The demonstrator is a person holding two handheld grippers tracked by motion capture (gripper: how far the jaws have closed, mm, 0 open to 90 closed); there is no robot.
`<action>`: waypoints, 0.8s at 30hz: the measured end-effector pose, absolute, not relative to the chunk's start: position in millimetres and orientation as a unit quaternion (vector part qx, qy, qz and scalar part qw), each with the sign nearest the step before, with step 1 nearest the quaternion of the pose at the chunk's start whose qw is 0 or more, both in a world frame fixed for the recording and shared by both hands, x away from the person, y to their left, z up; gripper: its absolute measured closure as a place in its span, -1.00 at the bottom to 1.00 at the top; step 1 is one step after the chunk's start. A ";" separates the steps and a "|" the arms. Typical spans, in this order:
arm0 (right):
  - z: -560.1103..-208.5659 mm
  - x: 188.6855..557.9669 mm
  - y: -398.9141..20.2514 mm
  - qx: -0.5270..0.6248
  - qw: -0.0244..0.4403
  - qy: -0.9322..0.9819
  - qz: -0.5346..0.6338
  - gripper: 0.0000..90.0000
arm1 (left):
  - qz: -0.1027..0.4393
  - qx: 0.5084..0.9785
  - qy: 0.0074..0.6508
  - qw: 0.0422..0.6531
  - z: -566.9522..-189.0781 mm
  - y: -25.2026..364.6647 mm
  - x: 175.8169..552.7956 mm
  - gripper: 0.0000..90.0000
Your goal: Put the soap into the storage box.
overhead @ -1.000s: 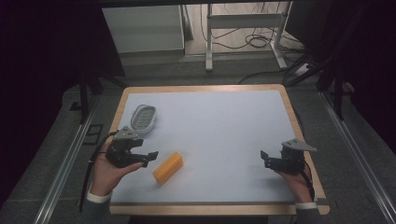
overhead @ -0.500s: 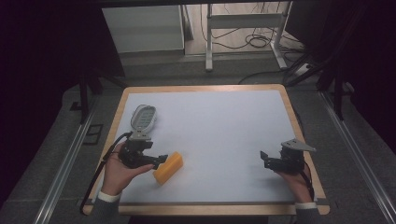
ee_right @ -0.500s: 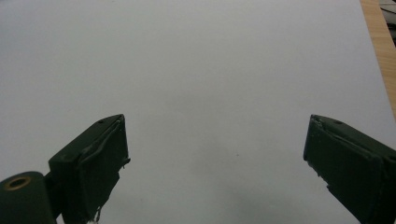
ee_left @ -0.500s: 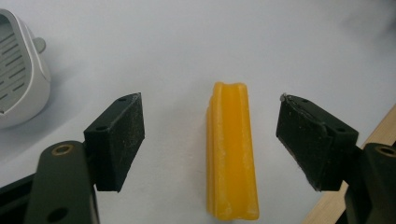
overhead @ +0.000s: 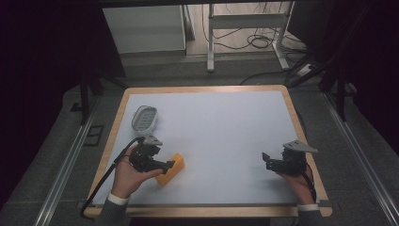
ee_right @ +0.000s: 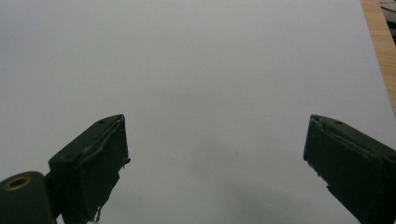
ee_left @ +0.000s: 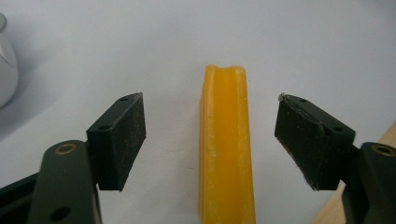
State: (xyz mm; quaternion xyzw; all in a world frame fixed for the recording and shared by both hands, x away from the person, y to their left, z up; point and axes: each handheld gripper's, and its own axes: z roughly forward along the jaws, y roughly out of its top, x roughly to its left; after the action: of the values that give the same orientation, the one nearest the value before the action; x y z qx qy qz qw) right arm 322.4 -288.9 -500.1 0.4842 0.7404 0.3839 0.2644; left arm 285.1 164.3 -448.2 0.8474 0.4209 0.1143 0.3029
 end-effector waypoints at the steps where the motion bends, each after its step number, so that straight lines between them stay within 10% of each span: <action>1: -500.3 322.4 -288.7 0.485 0.264 0.741 0.383 -0.86 | 0.113 0.847 0.425 0.298 -449.9 162.8 285.2 -0.42; 24: -503.5 323.1 -286.7 0.486 0.264 0.745 0.373 -0.86 | 0.086 0.862 0.431 0.253 -486.3 144.3 290.3 -0.09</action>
State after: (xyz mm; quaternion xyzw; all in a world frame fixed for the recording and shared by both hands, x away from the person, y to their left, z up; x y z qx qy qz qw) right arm 323.1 -286.7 -503.5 0.4865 0.7447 0.3731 0.2636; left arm 290.3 144.3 -486.3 0.8618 0.4312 0.0856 0.2532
